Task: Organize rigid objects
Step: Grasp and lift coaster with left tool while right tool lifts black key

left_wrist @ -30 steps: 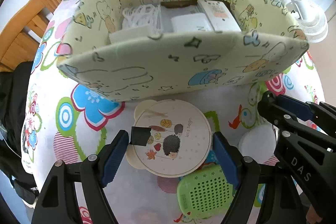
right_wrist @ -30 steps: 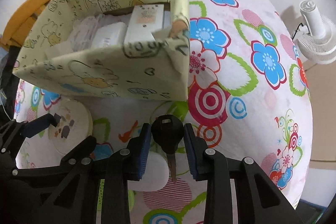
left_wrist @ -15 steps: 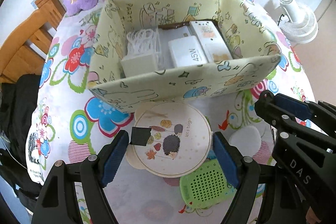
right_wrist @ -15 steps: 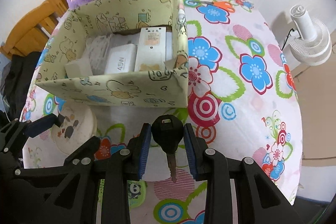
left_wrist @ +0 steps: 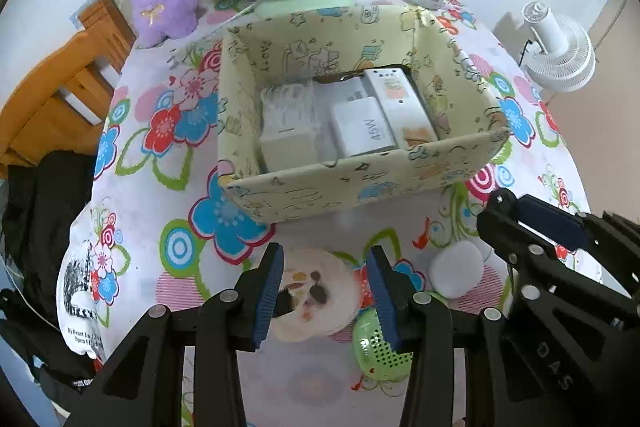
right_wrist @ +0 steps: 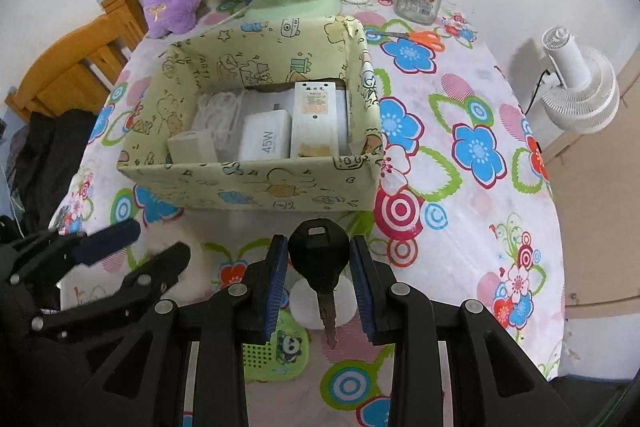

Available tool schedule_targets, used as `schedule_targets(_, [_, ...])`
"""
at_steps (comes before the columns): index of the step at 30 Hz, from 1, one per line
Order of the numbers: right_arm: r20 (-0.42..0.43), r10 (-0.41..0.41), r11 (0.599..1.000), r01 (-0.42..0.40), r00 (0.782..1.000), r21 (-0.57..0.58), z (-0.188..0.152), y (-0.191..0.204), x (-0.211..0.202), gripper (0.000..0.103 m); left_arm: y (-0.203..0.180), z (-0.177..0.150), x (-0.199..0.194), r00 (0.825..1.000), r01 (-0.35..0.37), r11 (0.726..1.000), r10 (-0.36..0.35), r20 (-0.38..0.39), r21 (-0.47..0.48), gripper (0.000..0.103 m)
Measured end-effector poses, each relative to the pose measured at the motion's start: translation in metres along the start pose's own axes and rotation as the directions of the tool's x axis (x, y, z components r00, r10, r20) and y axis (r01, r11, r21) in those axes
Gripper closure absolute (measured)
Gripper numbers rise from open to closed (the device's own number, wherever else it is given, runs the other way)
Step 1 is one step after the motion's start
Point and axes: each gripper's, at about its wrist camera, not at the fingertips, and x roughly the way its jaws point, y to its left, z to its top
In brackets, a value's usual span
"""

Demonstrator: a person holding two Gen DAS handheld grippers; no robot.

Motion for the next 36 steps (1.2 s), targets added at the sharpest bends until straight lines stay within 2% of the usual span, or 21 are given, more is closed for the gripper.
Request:
schedule_targets(3, [-0.003, 0.0, 1.0, 0.0, 1.0, 0.011, -0.003, 0.0, 0.001, 0.068, 0.005, -0.003, 0.001, 1.0, 0.006, 1.0, -0.006, -0.002, -0.01, 0.056])
schedule_targets(4, [-0.002, -0.002, 1.0, 0.002, 1.0, 0.011, -0.003, 0.0, 0.001, 0.068, 0.006, -0.005, 0.003, 1.0, 0.005, 1.0, -0.005, -0.006, -0.005, 0.051])
schedule_targets(9, [-0.01, 0.006, 1.0, -0.006, 1.0, 0.013, -0.006, 0.002, 0.006, 0.069, 0.01, -0.014, 0.012, 0.999, 0.008, 1.0, -0.008, -0.037, -0.014, 0.042])
schedule_targets(12, [-0.018, 0.013, 1.0, -0.013, 1.0, 0.011, -0.008, 0.004, 0.011, 0.069, 0.012, -0.017, 0.018, 0.999, 0.013, 1.0, -0.015, -0.05, -0.024, 0.034])
schedule_targets(14, [-0.027, 0.019, 1.0, -0.019, 0.999, 0.011, -0.008, 0.004, 0.015, 0.069, 0.012, -0.018, 0.022, 0.998, 0.013, 0.999, -0.015, -0.057, -0.03, 0.024])
schedule_targets(20, [-0.047, 0.034, 0.999, -0.034, 0.998, 0.01, -0.011, 0.005, 0.029, 0.069, 0.013, -0.022, 0.038, 0.996, 0.007, 0.998, -0.013, -0.092, -0.059, 0.014])
schedule_targets(36, [-0.131, 0.055, 0.998, -0.06, 0.99, -0.031, -0.014, 0.006, 0.068, 0.069, 0.007, -0.027, 0.086, 0.984, -0.058, 0.996, 0.046, -0.171, -0.068, 0.009])
